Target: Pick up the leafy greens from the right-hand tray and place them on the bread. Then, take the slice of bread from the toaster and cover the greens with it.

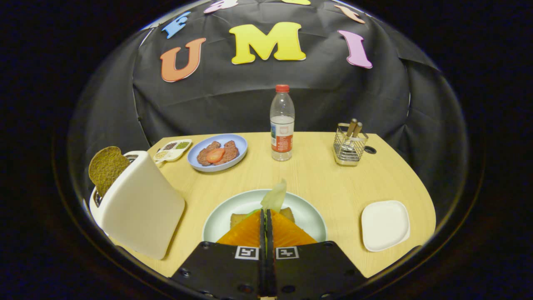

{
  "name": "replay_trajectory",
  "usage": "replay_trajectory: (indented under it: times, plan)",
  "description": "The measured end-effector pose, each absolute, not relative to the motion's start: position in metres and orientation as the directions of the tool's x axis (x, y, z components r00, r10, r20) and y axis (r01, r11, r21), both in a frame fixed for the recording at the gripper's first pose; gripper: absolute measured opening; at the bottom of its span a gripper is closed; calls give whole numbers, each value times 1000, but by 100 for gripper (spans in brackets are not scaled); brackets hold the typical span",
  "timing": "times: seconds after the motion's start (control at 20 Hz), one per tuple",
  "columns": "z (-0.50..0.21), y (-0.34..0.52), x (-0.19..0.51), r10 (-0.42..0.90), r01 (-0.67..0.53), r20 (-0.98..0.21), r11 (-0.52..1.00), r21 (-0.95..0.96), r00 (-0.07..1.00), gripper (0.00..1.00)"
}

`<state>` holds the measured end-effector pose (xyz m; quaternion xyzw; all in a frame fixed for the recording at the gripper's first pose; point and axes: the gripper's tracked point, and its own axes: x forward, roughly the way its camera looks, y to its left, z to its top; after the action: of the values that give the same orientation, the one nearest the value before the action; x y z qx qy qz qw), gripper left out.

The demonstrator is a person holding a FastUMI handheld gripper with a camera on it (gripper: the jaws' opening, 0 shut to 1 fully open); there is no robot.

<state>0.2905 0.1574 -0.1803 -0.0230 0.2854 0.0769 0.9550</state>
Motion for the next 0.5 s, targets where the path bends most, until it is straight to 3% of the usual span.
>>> replay_trajectory:
  times: [0.5]
  plan:
    - [-216,145,319,118,-143,-575,990,2,810,0]
